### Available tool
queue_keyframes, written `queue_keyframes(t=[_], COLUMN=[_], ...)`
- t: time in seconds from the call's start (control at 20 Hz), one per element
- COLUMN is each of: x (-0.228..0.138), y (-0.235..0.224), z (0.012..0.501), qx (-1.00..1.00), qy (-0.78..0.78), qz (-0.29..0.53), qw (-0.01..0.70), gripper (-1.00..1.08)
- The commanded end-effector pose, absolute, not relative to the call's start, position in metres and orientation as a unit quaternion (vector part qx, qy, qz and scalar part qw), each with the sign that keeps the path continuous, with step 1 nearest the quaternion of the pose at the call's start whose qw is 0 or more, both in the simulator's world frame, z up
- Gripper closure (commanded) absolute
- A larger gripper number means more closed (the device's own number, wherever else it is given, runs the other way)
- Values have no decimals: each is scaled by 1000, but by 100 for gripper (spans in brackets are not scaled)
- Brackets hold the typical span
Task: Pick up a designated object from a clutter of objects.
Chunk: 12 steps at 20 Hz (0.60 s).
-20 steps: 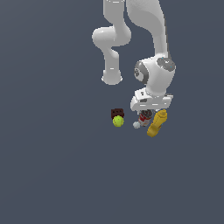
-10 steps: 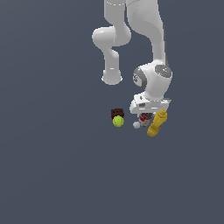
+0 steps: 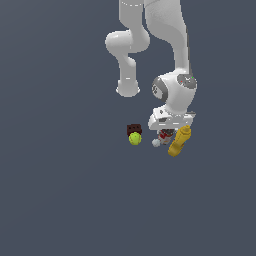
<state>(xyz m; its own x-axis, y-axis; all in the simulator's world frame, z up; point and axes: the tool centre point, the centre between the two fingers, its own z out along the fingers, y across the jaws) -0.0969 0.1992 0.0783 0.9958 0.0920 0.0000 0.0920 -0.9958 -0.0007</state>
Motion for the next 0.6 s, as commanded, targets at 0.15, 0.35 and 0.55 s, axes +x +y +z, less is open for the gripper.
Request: queue_keyframes(t=[0.15,0.35,0.55], x=[-95,-91,-85], y=[196,187,172], z=[82,93,112], qx=[-999,-999,-999], qy=[-46,-46,-46], qz=[0,0,0], qw=[0,0,1], gripper=[108,108,108])
